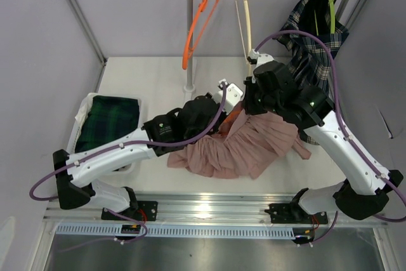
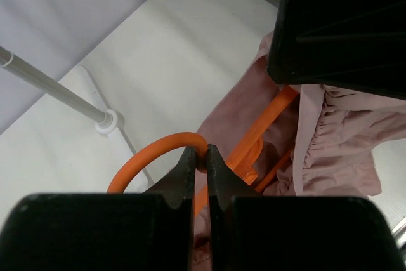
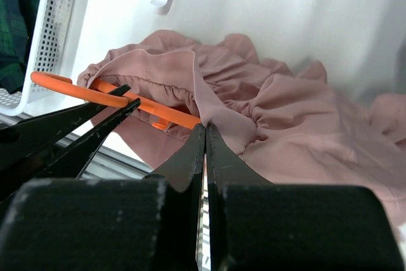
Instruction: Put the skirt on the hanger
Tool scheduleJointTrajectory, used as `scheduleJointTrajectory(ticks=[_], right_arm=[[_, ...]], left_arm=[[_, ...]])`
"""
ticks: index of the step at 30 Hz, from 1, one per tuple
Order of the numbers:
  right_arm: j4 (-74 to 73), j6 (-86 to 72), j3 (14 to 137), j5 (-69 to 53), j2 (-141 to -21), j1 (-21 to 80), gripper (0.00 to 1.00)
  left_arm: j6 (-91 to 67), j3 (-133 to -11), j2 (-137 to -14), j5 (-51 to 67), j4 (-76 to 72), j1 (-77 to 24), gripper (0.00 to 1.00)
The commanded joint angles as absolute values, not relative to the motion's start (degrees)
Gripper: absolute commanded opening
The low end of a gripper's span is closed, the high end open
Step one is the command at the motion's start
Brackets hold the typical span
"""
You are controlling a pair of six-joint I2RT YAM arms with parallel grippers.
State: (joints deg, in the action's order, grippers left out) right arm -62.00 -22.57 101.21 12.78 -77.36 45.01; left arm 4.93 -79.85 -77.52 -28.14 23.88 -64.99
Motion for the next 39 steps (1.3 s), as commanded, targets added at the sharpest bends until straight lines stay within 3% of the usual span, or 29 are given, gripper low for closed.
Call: scheduleJointTrajectory(ticks=[1,7,10,13,14,17,20,32,39], right_arm=[[-60.6,-23.5,103.1,14.0,-76.2,45.5,0.00],[-57.2,-22.4,93.3,13.0,-69.2,45.1,0.00],[-55.5,-21.7,88.9,12.0,-65.1,44.4,0.07],[-54.0,-19.6,86.8,9.3,-61.7,43.6,0.20],[-53.5,-18.9,86.7,8.7,-60.8,43.5,0.31],[-51.4,-15.8,86.7,6.1,-57.9,43.5,0.46],[-48.8,-12.0,86.5,3.3,-55.8,43.5,0.56],[-42.1,-3.6,85.3,-8.1,-52.3,43.9,0.66],[-44.6,2.9,85.1,-10.1,-59.6,43.9,0.67]], left_arm=[[4.0,-85.1,-76.8,-24.6,22.3,-65.6,0.00],[6.9,-89.1,-77.1,-26.1,25.7,-65.5,0.00],[8.3,-90.3,-76.6,-25.4,26.8,-65.5,0.00],[10.1,-93.2,-76.6,-23.3,29.6,-65.5,0.00],[10.5,-93.6,-76.9,-22.8,31.5,-65.5,0.00],[11.6,-96.7,-77.3,-20.2,33.7,-65.5,0.00],[12.1,-96.5,-76.9,-17.4,34.2,-65.5,0.00],[13.9,-92.4,-74.5,-15.1,31.8,-65.4,0.00],[14.9,-92.6,-73.7,-12.7,32.2,-65.5,0.00]])
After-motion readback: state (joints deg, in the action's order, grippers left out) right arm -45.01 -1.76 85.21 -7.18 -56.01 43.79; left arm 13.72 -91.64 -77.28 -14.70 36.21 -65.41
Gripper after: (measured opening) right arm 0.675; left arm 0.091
